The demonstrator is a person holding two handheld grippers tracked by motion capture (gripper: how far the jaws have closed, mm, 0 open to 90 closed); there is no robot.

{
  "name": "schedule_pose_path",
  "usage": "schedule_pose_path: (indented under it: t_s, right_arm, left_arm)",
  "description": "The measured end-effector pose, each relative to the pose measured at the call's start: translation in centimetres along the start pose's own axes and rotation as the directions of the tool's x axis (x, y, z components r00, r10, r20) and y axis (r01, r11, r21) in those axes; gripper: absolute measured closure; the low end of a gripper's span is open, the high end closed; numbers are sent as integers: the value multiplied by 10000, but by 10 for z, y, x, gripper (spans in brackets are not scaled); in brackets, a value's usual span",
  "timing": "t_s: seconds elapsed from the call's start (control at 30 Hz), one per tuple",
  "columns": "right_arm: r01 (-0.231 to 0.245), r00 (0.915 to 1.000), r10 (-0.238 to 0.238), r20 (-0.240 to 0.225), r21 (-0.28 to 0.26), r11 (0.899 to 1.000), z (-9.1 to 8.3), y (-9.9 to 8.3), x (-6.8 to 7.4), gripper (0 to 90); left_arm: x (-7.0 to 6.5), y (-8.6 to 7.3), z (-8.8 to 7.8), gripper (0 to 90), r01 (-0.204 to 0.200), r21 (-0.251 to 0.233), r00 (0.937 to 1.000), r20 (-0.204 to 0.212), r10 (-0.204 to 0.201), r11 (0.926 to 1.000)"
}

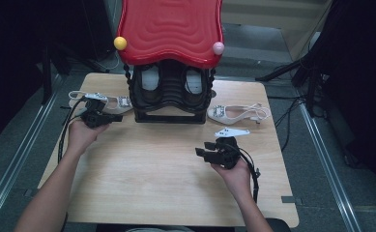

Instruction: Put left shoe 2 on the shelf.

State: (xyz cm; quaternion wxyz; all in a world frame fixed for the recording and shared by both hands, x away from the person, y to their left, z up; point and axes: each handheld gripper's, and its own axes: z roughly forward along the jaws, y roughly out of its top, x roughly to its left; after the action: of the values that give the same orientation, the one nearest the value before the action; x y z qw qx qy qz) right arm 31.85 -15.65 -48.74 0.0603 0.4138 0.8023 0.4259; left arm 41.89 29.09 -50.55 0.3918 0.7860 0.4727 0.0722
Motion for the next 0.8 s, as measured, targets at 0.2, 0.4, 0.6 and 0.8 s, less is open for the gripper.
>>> schedule_pose_path:
  t_s: [0.2,0.4,0.6,0.8]
  right_arm:
    - [106,9994,-102,332,-123,9999,-1,0,2,538]
    - [46,9994,-39,358,-194,9998,-1,0,2,538]
    - [-18,9992,25,392,-190,9998,0,-3,4,537]
    - [-154,9988,163,461,-207,9997,-2,-8,3,537]
  left_arm:
    - [15,4,13,900,-42,19,9993,-365,43,10000]
    - [24,3,25,900,211,103,9982,-561,-205,9997]
    - [30,1,26,900,453,-117,9969,-637,-459,9989]
    - [30,8,32,900,387,-89,9959,-810,-393,9992]
